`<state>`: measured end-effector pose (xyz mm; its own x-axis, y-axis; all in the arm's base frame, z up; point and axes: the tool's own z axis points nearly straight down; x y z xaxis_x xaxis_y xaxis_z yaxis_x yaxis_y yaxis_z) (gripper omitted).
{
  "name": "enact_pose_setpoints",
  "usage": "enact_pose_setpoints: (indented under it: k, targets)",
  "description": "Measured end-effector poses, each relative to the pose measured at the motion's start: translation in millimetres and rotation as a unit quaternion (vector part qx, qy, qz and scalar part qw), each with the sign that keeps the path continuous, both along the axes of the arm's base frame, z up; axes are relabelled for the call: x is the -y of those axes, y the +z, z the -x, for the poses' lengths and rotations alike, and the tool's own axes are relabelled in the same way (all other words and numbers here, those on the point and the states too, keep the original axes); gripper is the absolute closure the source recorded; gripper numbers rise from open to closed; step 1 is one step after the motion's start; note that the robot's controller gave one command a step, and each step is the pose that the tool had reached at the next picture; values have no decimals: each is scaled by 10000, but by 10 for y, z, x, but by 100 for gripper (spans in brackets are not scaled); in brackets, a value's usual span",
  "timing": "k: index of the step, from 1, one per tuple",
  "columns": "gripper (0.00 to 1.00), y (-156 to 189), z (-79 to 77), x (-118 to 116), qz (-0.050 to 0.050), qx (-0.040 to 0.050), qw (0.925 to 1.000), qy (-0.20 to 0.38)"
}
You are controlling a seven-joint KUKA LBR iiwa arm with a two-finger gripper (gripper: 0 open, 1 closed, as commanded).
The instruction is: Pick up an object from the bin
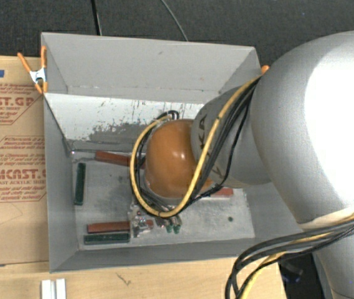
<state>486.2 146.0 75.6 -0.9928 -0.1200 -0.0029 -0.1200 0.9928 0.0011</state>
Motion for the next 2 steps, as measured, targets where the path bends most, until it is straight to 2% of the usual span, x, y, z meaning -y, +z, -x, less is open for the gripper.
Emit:
enact_pose_setpoints:
  k: [1,2]
  targets:
    - [100,0,0,1,-1,0,10000,1]
    - [100,1403,-49,-81,0,-6,9999,-113]
